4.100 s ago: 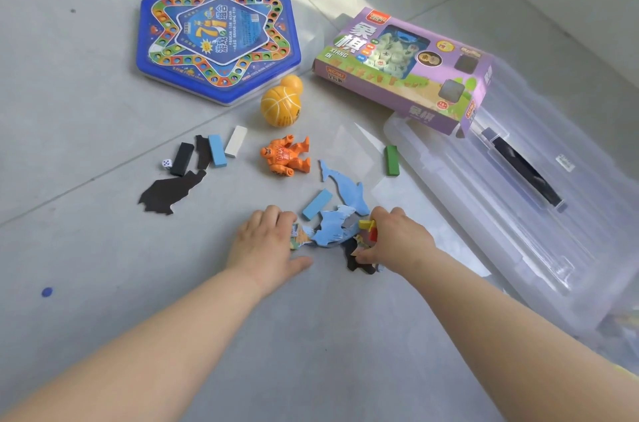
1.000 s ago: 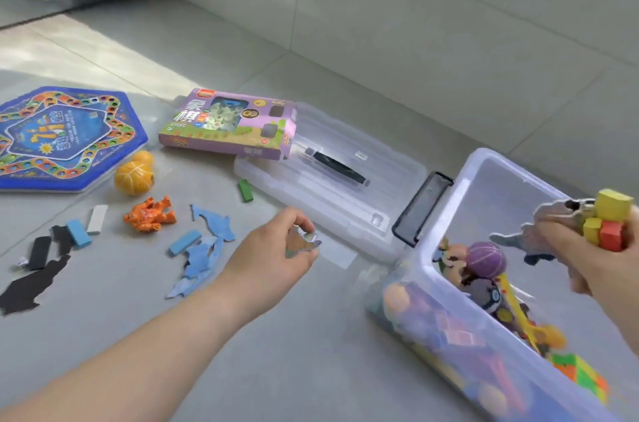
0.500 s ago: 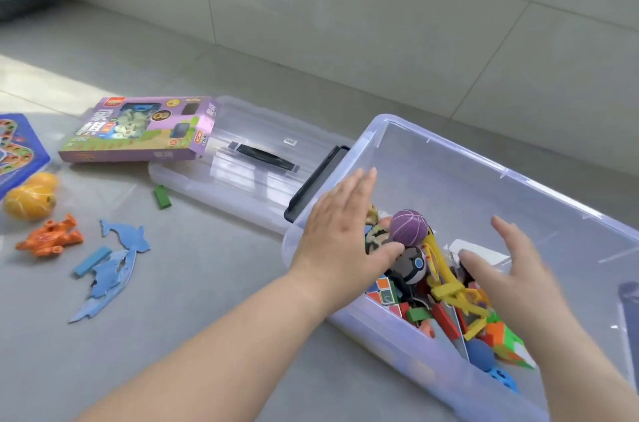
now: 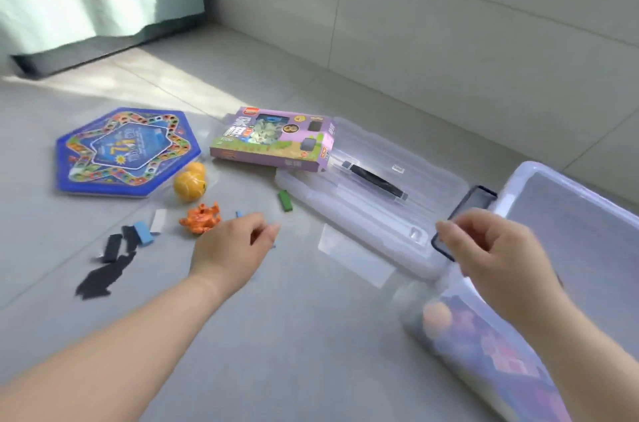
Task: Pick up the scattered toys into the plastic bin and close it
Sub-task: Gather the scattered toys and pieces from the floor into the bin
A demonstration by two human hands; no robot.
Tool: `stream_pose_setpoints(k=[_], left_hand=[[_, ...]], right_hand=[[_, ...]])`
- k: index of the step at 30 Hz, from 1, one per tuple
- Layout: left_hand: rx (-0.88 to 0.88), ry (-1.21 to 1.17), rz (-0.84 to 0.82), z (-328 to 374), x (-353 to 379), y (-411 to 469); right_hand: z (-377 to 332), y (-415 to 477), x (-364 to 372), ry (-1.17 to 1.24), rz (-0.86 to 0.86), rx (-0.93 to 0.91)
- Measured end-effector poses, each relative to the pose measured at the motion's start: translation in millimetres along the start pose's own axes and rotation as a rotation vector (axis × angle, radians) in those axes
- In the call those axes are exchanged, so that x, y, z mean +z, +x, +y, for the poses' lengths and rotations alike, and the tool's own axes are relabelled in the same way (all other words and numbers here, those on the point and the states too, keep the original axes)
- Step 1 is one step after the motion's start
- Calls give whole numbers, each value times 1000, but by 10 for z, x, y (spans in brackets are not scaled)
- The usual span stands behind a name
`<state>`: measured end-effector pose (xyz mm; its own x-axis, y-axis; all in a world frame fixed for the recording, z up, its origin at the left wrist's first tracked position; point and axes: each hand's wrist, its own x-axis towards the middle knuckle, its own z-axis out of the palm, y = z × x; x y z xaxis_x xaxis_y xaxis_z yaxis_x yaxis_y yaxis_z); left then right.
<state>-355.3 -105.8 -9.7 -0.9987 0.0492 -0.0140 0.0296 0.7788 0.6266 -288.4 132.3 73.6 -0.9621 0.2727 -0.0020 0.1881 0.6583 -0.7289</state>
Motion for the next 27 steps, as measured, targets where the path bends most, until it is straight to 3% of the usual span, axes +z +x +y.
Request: stream_pose_setpoints(k=[2, 5, 9, 13, 16, 19, 22, 27], left_hand=[[-176, 60, -4, -570, -210, -7], [-415, 99, -1, -1371, -481, -171], [-643, 13, -44, -1961, -748, -468], [-698, -39, -118, -2219, -805, -481], [-684, -58, -75, -2346, -750, -307], [-662, -81, -28, -2406, -606, -80], [-674, -76, -5, -2425, -453, 78], [-763, 111, -16, -2445, -304, 210]], right_hand=[[-304, 131, 449, -119, -274, -22], [-643, 286, 1110, -329, -543, 1], [-923, 288, 1708, -647, -787, -14], [-846, 286, 2075, -768, -927, 34], [-645, 422, 2332, -805, -930, 39], [-450, 765, 2659, -690, -720, 10], [-339, 1105, 2935, -539, -537, 93], [-194, 1348, 3198, -684, -556, 33]])
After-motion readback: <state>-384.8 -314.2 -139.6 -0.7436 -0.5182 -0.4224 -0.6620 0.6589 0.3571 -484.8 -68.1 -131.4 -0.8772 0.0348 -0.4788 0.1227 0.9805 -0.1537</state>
